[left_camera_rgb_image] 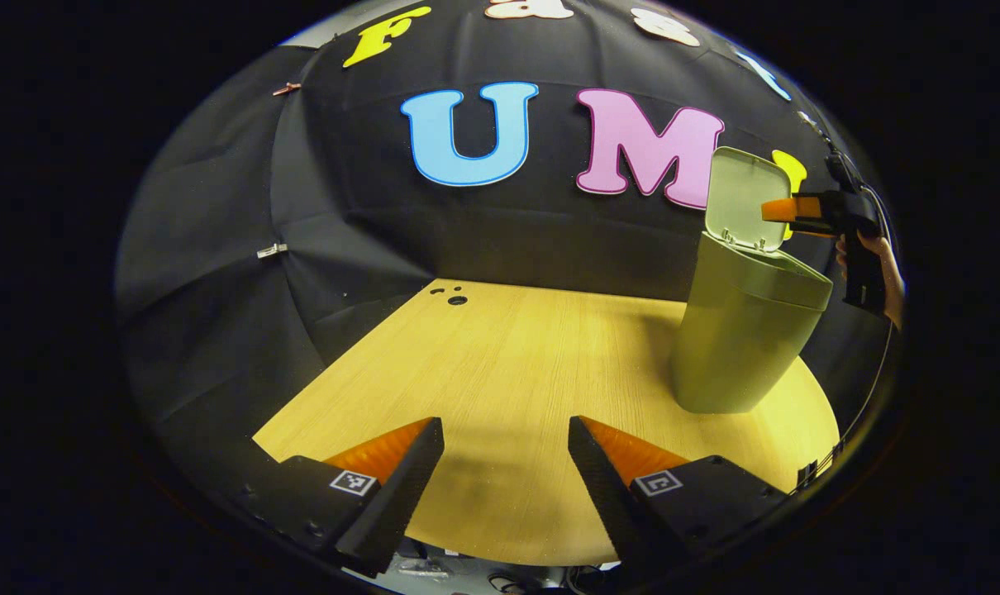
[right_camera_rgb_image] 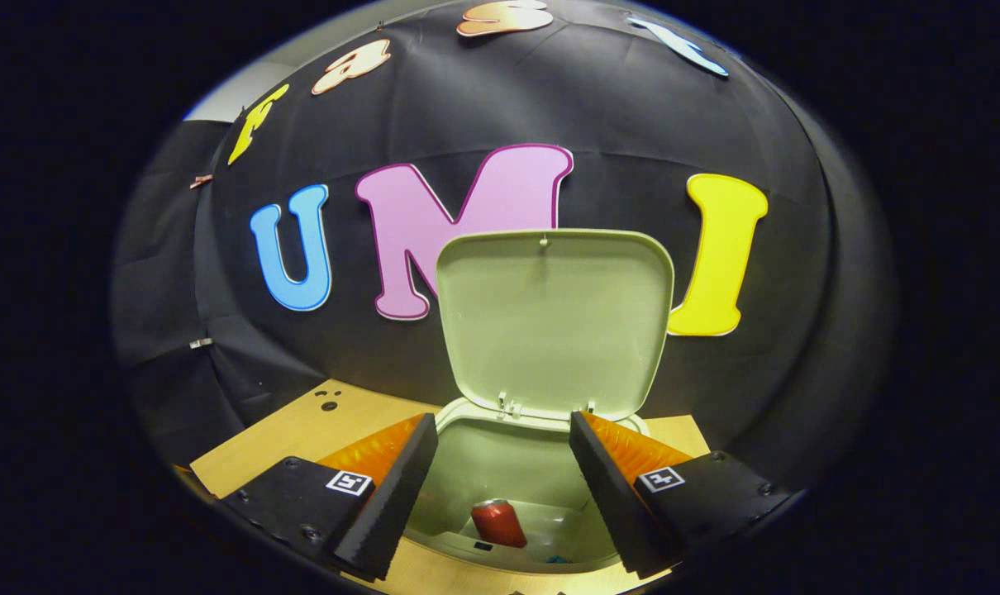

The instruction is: Press the lid of the desktop garbage bin to open it, pick up the crumpled paper on the desktop and throw it into the bin, then pick up the pop can on the desktop and drop it into the bin, and finally close the garbage bin lid.

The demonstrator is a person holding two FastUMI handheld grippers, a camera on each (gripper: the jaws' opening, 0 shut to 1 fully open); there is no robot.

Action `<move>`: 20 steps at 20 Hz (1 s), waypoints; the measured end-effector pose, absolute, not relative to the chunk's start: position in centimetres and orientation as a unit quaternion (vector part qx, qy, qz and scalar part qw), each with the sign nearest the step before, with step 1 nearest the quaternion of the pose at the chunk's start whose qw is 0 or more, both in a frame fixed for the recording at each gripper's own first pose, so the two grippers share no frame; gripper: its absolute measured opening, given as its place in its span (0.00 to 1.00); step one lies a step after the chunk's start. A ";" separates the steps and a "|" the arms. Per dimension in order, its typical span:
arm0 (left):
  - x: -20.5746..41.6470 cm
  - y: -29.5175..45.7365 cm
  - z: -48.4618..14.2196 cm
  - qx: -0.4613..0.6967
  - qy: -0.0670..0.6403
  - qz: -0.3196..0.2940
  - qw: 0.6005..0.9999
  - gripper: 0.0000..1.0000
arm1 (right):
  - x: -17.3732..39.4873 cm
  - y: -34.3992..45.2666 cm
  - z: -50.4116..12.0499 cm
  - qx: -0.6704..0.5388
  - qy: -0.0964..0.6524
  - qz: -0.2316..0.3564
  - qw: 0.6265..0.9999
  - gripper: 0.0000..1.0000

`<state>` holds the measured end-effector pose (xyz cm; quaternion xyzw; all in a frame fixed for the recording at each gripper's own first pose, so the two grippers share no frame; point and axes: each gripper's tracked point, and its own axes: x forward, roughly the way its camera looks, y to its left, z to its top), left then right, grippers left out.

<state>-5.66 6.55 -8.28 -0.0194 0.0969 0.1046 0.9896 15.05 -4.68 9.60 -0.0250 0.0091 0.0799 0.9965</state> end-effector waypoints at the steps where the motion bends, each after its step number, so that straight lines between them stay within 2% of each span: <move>1: -5.8 6.9 -8.1 -0.020 0.094 0.105 0.990 0.98 | 14.7 -4.5 10.6 -0.028 0.000 0.080 0.996 1.00; 11: -6.5 9.7 -8.8 -0.050 0.087 0.116 0.988 0.98 | 14.6 -4.1 20.2 -0.046 -0.062 0.048 0.996 0.97; 19: -6.9 12.0 -10.4 -0.061 0.095 0.137 0.984 0.98 | 18.3 -5.2 24.6 -0.032 -0.091 -0.004 0.995 0.97; 20: -7.0 12.4 -10.3 -0.065 0.095 0.141 0.983 1.00 | 18.9 -5.4 25.1 -0.031 -0.093 -0.011 0.995 0.97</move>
